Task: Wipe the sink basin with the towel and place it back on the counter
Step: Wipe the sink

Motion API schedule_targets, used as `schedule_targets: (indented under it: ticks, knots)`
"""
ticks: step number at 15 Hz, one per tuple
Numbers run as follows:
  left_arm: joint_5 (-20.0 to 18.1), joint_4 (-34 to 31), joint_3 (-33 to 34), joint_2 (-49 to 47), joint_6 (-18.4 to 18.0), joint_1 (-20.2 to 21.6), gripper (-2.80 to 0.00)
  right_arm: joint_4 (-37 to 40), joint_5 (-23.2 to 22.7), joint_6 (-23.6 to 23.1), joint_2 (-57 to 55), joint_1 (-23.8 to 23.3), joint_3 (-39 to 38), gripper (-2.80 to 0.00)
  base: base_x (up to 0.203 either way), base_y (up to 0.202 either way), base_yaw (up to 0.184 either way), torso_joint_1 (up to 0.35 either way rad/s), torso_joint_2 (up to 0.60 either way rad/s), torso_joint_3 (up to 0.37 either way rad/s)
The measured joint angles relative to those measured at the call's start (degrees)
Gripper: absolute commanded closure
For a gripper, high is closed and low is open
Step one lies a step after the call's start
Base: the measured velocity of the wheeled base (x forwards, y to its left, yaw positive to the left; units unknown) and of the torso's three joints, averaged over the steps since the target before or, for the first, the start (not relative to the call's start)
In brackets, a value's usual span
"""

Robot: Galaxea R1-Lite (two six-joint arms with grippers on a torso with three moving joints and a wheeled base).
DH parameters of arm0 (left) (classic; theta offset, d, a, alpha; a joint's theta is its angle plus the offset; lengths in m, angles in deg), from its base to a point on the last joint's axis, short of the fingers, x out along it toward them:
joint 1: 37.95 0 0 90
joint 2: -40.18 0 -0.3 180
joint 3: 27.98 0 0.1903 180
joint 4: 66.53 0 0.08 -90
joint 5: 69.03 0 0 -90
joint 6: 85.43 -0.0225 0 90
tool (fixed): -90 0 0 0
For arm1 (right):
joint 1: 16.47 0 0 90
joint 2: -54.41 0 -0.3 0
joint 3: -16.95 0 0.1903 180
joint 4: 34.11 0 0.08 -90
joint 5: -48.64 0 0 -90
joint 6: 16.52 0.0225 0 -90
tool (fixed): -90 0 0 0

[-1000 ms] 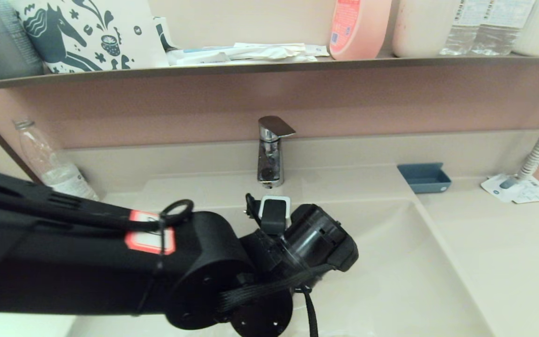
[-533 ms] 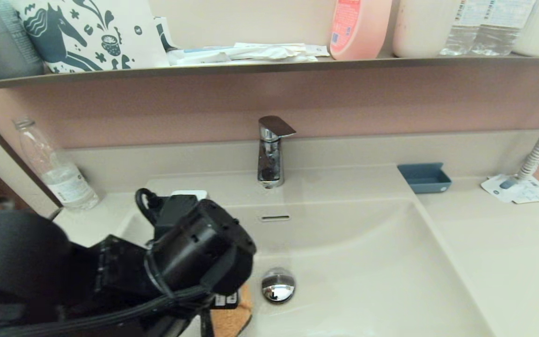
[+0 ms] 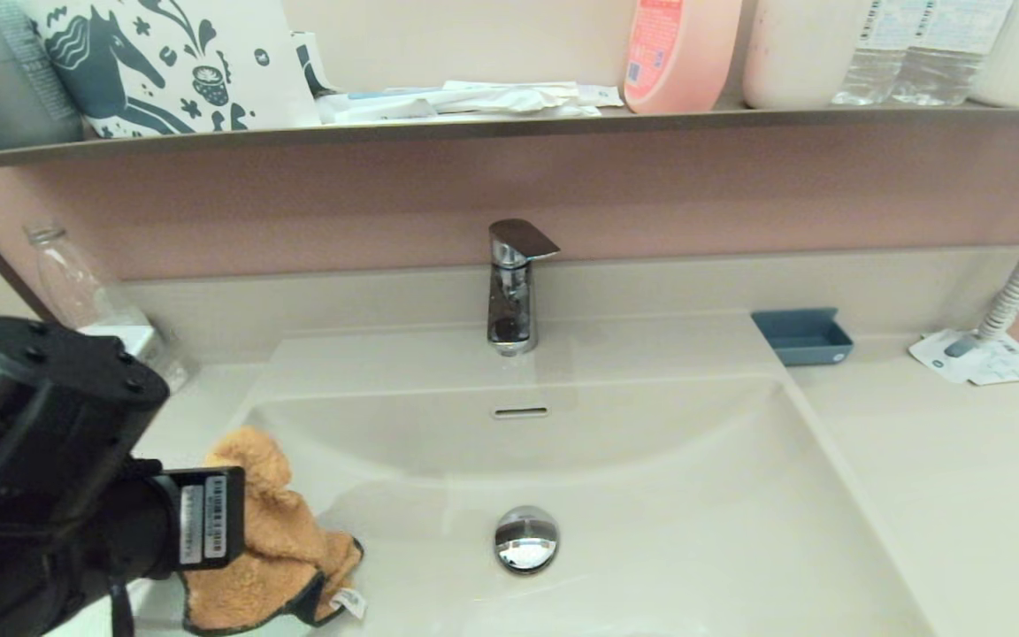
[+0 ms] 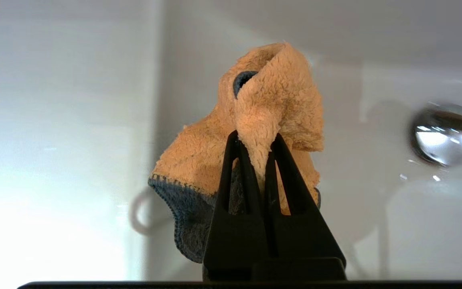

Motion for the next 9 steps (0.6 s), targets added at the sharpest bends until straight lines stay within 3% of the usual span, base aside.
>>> schedule_targets:
  ticks: [7, 9]
  knots:
    - [2.07, 2.00, 0.11, 2.22, -5.36, 8.52, 0.00, 0.00, 0.00, 0.00, 0.00, 0.00, 0.00, 0.00, 0.000, 0.000, 0.000, 0.000, 0.00, 0.000]
    - [2.42, 5.29, -0.17, 2.25, -7.54, 11.56, 0.00, 0.00, 0.00, -0.01, 0.00, 0.00, 0.00, 0.00, 0.000, 0.000, 0.000, 0.000, 0.00, 0.000]
